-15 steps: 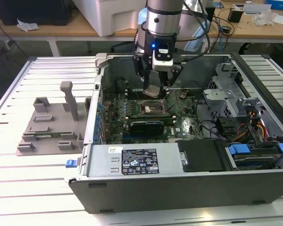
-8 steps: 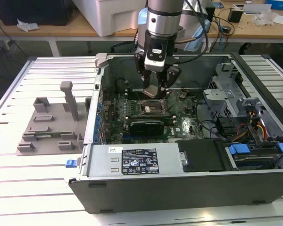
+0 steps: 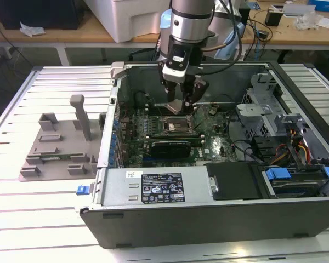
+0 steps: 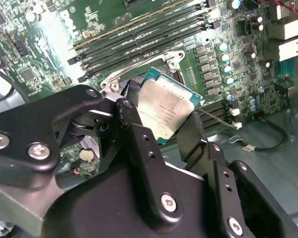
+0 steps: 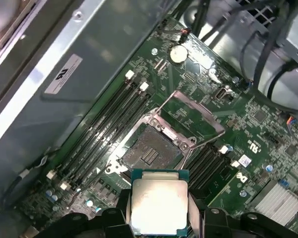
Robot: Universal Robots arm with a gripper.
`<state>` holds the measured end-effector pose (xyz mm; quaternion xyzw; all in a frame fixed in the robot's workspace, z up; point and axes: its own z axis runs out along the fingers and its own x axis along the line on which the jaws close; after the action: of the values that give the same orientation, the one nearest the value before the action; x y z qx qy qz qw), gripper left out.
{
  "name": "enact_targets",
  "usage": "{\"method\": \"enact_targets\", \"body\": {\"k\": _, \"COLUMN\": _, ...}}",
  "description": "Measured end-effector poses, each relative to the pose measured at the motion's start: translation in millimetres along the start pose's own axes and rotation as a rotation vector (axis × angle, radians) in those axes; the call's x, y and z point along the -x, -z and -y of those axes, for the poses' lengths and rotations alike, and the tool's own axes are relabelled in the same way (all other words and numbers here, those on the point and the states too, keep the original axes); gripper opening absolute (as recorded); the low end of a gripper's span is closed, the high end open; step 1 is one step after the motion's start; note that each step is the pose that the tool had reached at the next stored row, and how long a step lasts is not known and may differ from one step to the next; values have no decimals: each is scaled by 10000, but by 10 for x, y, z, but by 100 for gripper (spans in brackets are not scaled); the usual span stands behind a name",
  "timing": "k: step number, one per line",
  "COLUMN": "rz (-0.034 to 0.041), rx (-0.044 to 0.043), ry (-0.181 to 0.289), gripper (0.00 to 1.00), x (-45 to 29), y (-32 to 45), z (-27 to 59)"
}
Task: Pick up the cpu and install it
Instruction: 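Place the cpu into insertion slot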
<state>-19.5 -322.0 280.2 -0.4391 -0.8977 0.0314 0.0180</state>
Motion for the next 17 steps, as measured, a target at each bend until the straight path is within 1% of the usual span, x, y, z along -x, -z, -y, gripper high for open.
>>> {"method": "enact_targets", "body": {"k": 4, "rz": -52, "rx": 1, "ry": -764, "gripper": 54, "x": 0, "y": -2, "z": 0}}
{"method": "enact_targets", "body": {"k": 6, "rz": -88, "rx": 3, "ry": -1257, "gripper": 54, "x": 0, "y": -6, "z": 0}}
{"method": "enact_targets", "body": {"k": 8, "rz": -107, "rx": 4, "ry": -1521, "gripper": 54, "x": 0, "y": -7, "z": 0}}
{"method": "enact_targets", "body": {"k": 9, "rz": -126, "rx": 5, "ry": -1777, "gripper": 54, "x": 0, "y": -8, "z": 0}}
{"method": "enact_targets", "body": {"k": 11, "rz": -147, "rx": 6, "ry": -2068, "gripper": 54, "x": 0, "y": -11, "z": 0}}
{"method": "enact_targets", "body": {"k": 13, "rz": -186, "rx": 7, "ry": -2680, "gripper": 54, "x": 0, "y": -22, "z": -1}}
{"method": "enact_targets", "body": {"k": 14, "rz": -189, "rx": 4, "ry": -2796, "gripper": 54, "x": 0, "y": -24, "z": -2}}
{"method": "enact_targets", "body": {"k": 15, "rz": -191, "rx": -10, "ry": -3151, "gripper": 54, "x": 0, "y": -30, "z": -2}}
{"method": "enact_targets", "body": {"k": 17, "rz": -204, "rx": -12, "ry": -3459, "gripper": 54, "x": 0, "y": -43, "z": -3}}
